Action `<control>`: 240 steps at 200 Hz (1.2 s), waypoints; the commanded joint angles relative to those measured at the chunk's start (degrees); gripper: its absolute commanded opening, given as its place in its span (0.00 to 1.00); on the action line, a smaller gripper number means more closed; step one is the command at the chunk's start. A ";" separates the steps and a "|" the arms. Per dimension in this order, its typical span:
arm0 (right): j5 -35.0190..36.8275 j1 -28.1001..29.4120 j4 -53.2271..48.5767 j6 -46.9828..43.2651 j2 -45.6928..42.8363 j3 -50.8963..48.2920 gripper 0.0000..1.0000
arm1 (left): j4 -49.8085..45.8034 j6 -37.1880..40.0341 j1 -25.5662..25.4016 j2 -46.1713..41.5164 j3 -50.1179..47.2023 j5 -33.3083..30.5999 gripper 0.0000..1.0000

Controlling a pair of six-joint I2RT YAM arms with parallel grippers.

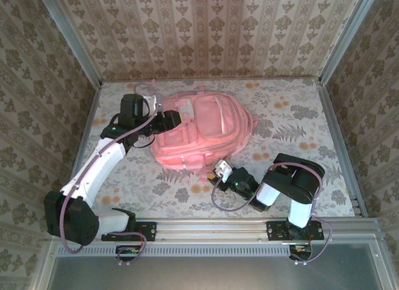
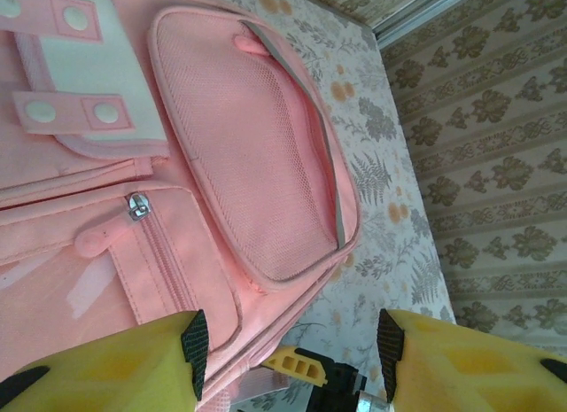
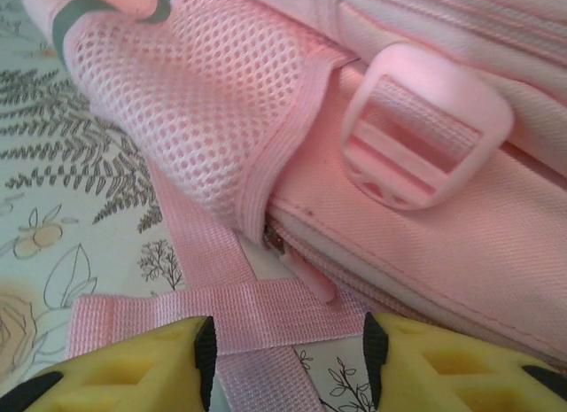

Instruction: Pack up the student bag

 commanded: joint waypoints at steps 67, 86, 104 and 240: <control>6.94 0.84 3.54 14.88 3.62 3.12 0.48 | 3.78 -2.37 1.18 -1.54 -1.92 3.26 0.55; 7.07 1.04 3.54 16.14 4.96 3.66 0.48 | 3.69 -2.37 1.18 -1.63 -1.99 3.33 0.55; 7.64 1.32 3.54 16.84 5.79 3.53 0.48 | 3.77 -2.41 1.18 -1.72 -2.06 3.39 0.55; 13.66 4.99 3.59 18.87 7.65 3.41 0.49 | 4.75 -3.26 1.80 -1.01 -2.40 3.66 0.56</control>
